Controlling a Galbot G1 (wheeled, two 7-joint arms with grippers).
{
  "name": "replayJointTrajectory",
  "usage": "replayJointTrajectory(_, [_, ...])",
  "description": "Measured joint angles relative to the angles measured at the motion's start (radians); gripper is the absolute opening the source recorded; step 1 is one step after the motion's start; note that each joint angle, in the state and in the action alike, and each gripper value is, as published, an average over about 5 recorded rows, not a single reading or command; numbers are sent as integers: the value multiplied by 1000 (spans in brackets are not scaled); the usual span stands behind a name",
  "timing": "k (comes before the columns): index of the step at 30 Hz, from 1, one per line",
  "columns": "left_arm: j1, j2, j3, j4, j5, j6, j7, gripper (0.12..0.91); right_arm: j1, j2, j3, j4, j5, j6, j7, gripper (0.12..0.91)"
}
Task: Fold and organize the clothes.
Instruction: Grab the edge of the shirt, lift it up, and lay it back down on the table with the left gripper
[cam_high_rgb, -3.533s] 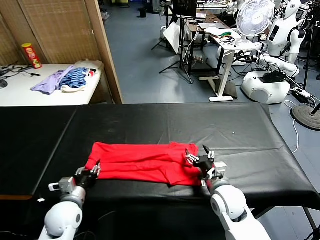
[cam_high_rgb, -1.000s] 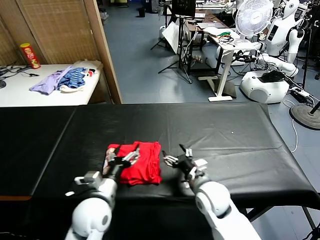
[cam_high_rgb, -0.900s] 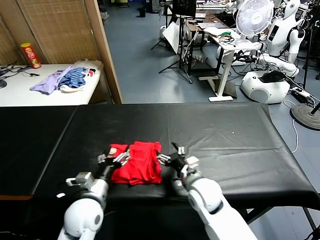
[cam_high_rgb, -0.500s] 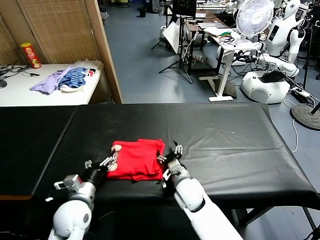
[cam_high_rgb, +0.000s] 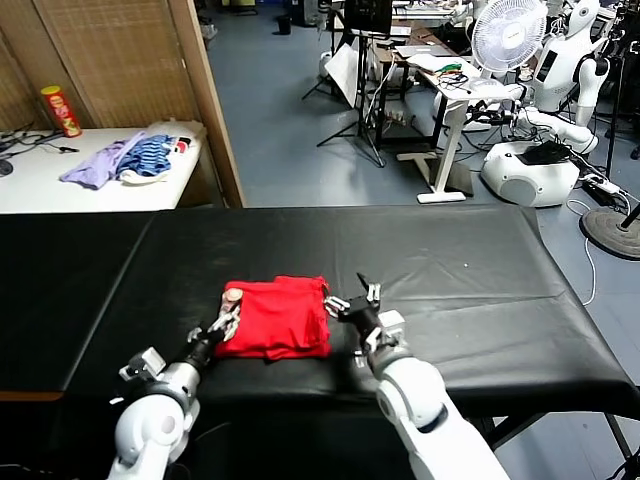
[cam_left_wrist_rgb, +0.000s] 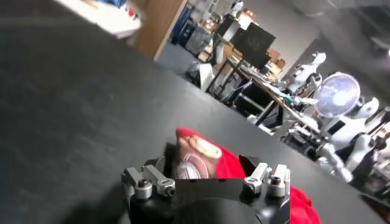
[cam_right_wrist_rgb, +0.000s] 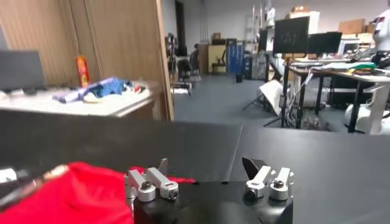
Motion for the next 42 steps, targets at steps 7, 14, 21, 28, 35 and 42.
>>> replayJointTrajectory(7, [-2, -12, -2, 21, -55, 1, -8, 459, -50, -3, 33, 54, 6, 2, 1, 798])
replayJointTrajectory(14, [5, -22, 12, 5, 57, -22, -8, 157, -82, 5, 57, 80, -42, -45, 39, 798])
replayJointTrajectory(21, [23, 13, 15, -27, 451, -71, -11, 153, -123, 10, 82, 95, -154, -118, 78, 798])
replayJointTrajectory(28, [36, 129, -24, -20, 823, -93, -10, 153, -135, 10, 94, 105, -165, -130, 77, 798])
replayJointTrajectory(35, [51, 323, -123, -25, 961, -57, -24, 153, -134, 13, 94, 105, -166, -130, 74, 798])
replayJointTrajectory(42, [75, 389, -136, -133, 999, -11, -31, 153, -144, 19, 99, 107, -167, -128, 72, 798])
